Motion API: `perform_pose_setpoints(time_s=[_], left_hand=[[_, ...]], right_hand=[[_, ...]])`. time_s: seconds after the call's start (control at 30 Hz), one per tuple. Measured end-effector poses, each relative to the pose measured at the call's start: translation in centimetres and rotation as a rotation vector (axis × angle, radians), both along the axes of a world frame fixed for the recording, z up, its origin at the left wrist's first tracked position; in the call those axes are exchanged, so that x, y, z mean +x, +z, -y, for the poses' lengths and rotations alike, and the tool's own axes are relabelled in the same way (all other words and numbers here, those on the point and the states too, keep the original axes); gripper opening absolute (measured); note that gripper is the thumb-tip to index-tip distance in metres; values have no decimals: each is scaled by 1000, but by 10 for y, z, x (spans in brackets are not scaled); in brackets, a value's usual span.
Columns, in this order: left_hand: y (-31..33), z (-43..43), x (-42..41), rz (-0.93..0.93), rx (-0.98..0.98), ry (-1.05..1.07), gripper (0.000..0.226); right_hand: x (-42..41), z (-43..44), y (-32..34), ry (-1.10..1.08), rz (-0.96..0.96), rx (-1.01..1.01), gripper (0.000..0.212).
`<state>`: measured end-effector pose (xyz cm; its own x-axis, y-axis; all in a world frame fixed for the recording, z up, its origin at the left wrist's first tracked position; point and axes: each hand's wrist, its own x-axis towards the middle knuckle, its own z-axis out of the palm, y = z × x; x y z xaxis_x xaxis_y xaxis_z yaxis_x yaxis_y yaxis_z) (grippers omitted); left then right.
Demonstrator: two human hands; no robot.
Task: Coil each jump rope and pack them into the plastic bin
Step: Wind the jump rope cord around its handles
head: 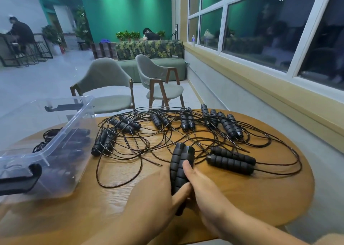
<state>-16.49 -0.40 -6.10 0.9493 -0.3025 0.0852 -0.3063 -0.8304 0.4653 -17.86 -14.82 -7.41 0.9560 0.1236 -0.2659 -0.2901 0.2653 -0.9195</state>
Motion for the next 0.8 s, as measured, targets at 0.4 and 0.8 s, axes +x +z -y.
perform_pose_setpoints(time_s=[0.4,0.8], left_hand=[[19,-21,19,148,78,-180,65],[29,-60,57,285,-390,-404,45]], right_hand=[[11,11,19,104,-82,229,54],[28,46,49,723,-27,-95,57]])
